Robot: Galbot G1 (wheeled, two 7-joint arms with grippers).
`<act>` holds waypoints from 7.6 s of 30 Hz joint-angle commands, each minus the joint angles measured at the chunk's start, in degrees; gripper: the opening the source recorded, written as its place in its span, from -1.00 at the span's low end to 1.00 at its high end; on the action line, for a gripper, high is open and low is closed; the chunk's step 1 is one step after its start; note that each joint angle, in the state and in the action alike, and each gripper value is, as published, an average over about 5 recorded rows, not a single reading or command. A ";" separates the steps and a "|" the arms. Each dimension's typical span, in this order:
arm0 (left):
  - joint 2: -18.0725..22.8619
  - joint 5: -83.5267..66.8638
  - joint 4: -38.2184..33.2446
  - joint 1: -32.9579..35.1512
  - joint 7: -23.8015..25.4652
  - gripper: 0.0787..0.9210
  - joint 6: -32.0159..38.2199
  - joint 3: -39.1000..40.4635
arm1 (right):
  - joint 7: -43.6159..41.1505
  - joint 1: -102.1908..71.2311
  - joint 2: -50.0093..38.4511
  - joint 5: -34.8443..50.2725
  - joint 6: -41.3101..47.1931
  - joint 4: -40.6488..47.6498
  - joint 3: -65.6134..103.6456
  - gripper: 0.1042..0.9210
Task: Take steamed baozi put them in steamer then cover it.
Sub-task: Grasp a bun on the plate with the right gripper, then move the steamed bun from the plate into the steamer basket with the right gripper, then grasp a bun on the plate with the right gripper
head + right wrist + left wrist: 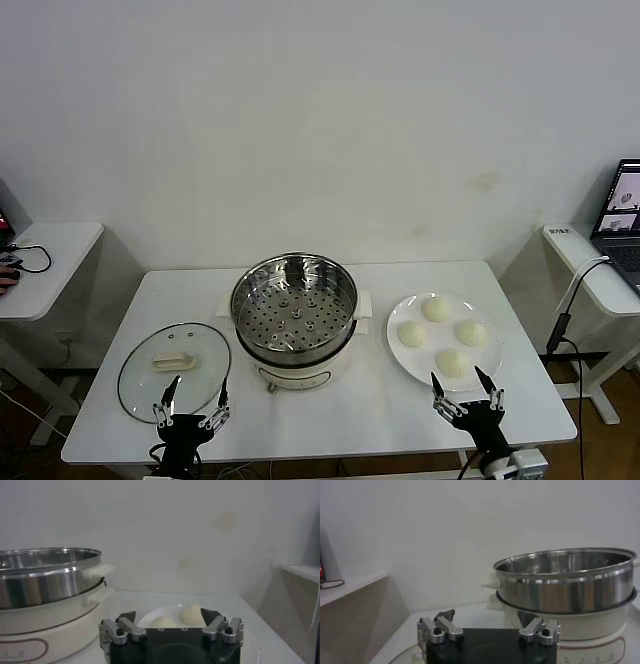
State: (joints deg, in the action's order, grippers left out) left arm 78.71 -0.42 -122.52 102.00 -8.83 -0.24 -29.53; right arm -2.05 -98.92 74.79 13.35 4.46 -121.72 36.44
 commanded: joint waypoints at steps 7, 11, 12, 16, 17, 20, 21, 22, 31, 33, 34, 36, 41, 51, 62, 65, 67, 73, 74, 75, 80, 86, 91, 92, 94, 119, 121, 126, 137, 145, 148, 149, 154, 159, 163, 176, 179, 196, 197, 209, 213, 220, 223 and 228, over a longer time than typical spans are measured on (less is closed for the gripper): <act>0.25 5.70 -1.95 -0.93 -1.28 0.77 -5.27 0.79 | 0.52 9.34 -4.11 -7.29 2.72 3.31 3.17 0.76; 0.46 8.23 -2.01 -0.73 -0.02 0.77 -4.79 0.56 | -1.05 17.98 -9.24 -13.18 6.10 8.03 4.28 0.76; 0.59 8.49 -2.02 -0.76 0.26 0.77 -4.73 0.47 | -1.91 20.26 -10.74 -14.96 7.09 9.60 4.15 0.76; 1.07 8.72 -1.84 -0.98 0.73 0.77 -4.76 0.02 | -6.79 29.88 -16.89 -21.44 9.84 17.17 2.20 0.76; 1.14 8.75 -1.74 -1.02 0.84 0.77 -4.77 -0.11 | -8.28 32.29 -18.44 -23.45 10.03 19.20 1.46 0.76; 1.23 8.87 -1.43 -1.04 1.36 0.77 -4.80 -0.55 | -13.92 39.45 -22.81 -29.93 10.05 25.05 -1.31 0.76; 1.27 8.88 -1.38 -1.05 1.49 0.77 -4.81 -0.66 | -15.98 41.45 -24.07 -31.72 9.94 26.72 -2.30 0.76; 1.33 8.90 -1.34 -1.06 1.62 0.77 -4.82 -0.76 | -18.56 43.83 -25.36 -33.71 9.59 28.83 -3.70 0.76; 1.92 9.53 -1.27 -1.16 2.05 0.77 -4.83 -0.75 | -38.36 66.42 -32.67 -45.19 1.32 46.13 -22.24 0.76; 1.94 9.64 -1.31 -1.12 2.04 0.77 -4.83 -0.77 | -42.20 70.40 -32.97 -45.48 -0.20 48.86 -27.12 0.76; 1.93 9.68 -1.34 -1.07 2.03 0.77 -4.83 -0.81 | -44.42 72.58 -33.04 -45.35 -1.10 50.08 -29.82 0.76; 1.89 9.74 -1.42 -0.94 1.99 0.77 -4.82 -0.91 | -48.81 76.60 -33.10 -44.61 -2.61 51.99 -35.02 0.76; 1.92 9.77 -1.77 -0.45 1.88 0.77 -4.80 -1.52 | -59.57 85.34 -31.91 -42.04 -5.33 56.23 -46.13 0.76; 1.75 9.68 -2.08 0.15 1.79 0.77 -4.77 -2.86 | -67.56 93.57 -26.07 -38.98 -5.40 67.33 -58.18 0.76; 1.71 9.71 -2.02 -0.05 1.83 0.77 -4.81 -3.25 | -61.20 92.86 -19.36 -39.09 -4.33 74.22 -57.95 0.76; 1.73 9.65 -2.00 -0.10 1.83 0.77 -4.77 -3.45 | -60.15 92.82 -18.37 -40.39 -4.34 75.25 -57.42 0.76; 1.74 9.63 -1.97 -0.13 1.83 0.77 -4.72 -3.53 | -59.22 92.81 -17.91 -41.02 -4.31 75.92 -57.10 0.76; 1.72 9.66 -2.06 -0.24 1.85 0.77 -4.63 -3.69 | -57.50 92.33 -17.07 -41.88 -4.35 77.16 -56.08 0.76; 1.70 9.65 -2.07 -0.27 1.84 0.77 -4.61 -3.73 | -57.13 92.22 -16.96 -41.90 -4.36 77.26 -55.97 0.76; 1.70 9.65 -2.08 -0.31 1.83 0.77 -4.59 -3.77 | -56.66 92.14 -16.81 -41.94 -4.40 77.43 -55.86 0.76; 1.84 9.72 -2.18 -0.31 1.79 0.77 -4.43 -3.74 | -54.45 91.88 -15.60 -42.06 -4.52 78.24 -55.37 0.76; 2.02 9.78 -2.35 -0.12 1.73 0.77 -4.15 -3.72 | -53.25 91.70 -14.15 -43.26 -4.26 79.44 -54.91 0.75; 2.19 9.79 -2.48 0.06 1.61 0.77 -3.79 -3.72 | -52.51 91.79 -13.17 -44.42 -4.19 81.22 -54.48 0.71; 2.22 9.81 -2.48 0.08 1.59 0.77 -3.74 -3.68 | -52.44 91.76 -13.01 -44.58 -4.14 81.48 -54.38 0.70; 2.25 9.86 -2.50 0.09 1.59 0.77 -3.71 -3.59 | -52.50 91.65 -12.77 -44.81 -3.99 81.70 -54.30 0.64; 1.94 9.89 -2.38 -0.39 1.60 0.77 -3.95 -3.31 | -59.67 95.07 -22.54 -33.38 -1.20 67.88 -56.88 0.20; 1.84 9.88 -2.36 -0.47 1.61 0.77 -3.95 -3.24 | -60.13 97.04 -24.18 -29.91 -0.45 65.16 -58.49 0.20; 1.59 9.81 -2.39 -0.95 1.63 0.77 -4.02 -2.89 | -60.12 107.67 -25.81 -21.28 1.27 60.47 -65.39 0.20; 0.55 8.76 -3.08 -1.32 1.69 0.77 -4.14 -3.75 | -58.61 127.25 -18.08 -8.11 2.37 58.85 -81.91 0.20; 0.33 8.28 -2.57 -2.06 1.74 0.77 -4.33 -3.94 | -57.05 131.15 -14.48 -3.37 -0.76 50.62 -92.80 0.20; 0.28 8.01 -2.56 -2.44 1.78 0.77 -4.53 -4.12 | -56.62 132.36 -12.97 -3.24 -3.36 48.54 -98.67 0.20; 0.27 7.92 -2.56 -2.56 1.79 0.77 -4.58 -4.19 | -56.45 132.61 -12.24 -3.60 -4.48 48.47 -100.36 0.20; 0.28 7.26 -2.63 -3.12 1.85 0.77 -4.85 -4.67 | -55.04 132.93 -6.96 -7.73 -11.42 51.31 -105.60 0.20; 0.50 6.47 -2.90 -3.57 1.87 0.77 -4.97 -5.51 | -52.83 130.78 -2.14 -14.44 -18.27 55.17 -107.69 0.19; 0.66 6.24 -3.12 -3.65 1.87 0.77 -5.01 -5.78 | -50.65 127.74 0.30 -19.99 -22.66 58.05 -107.62 0.18; 0.50 5.61 -3.66 -3.72 1.89 0.77 -5.25 -6.27 | -45.17 120.06 4.48 -33.43 -30.34 67.54 -103.21 0.19; 0.46 5.54 -3.74 -3.71 1.88 0.77 -5.26 -6.33 | -44.26 119.08 5.19 -35.81 -31.49 69.30 -102.26 0.20; 0.88 5.54 -4.38 -3.87 1.88 0.77 -5.36 -6.21 | -42.03 120.28 5.03 -33.97 -32.21 69.50 -101.35 0.58; 0.93 5.56 -4.40 -3.93 1.88 0.77 -5.39 -6.15 | -42.91 121.29 4.40 -30.75 -30.79 68.22 -101.72 0.64; 0.36 5.16 -5.88 -4.02 2.12 0.77 -6.12 -5.97 | -51.48 135.98 -13.58 1.73 3.21 47.10 -100.08 0.76; -0.24 4.10 -6.34 -3.93 2.11 0.77 -6.46 -6.25 | -51.68 138.74 -23.05 4.83 10.26 39.30 -100.76 0.76; -0.87 2.63 -7.21 -4.29 1.96 0.77 -7.09 -5.61 | -51.86 137.13 -39.57 3.85 15.72 28.87 -104.66 0.76; -0.96 2.89 -6.87 -4.54 1.92 0.77 -7.02 -5.09 | -51.38 132.34 -45.46 2.60 17.19 26.04 -104.00 0.76; -1.09 3.62 -6.44 -4.61 1.89 0.77 -6.98 -4.68 | -50.46 118.84 -49.59 -1.15 17.96 25.87 -96.26 0.76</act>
State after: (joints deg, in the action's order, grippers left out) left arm 77.80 3.28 -129.06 97.34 -6.90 -7.10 -34.62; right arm -52.50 31.70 40.38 11.93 14.99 -87.21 -65.14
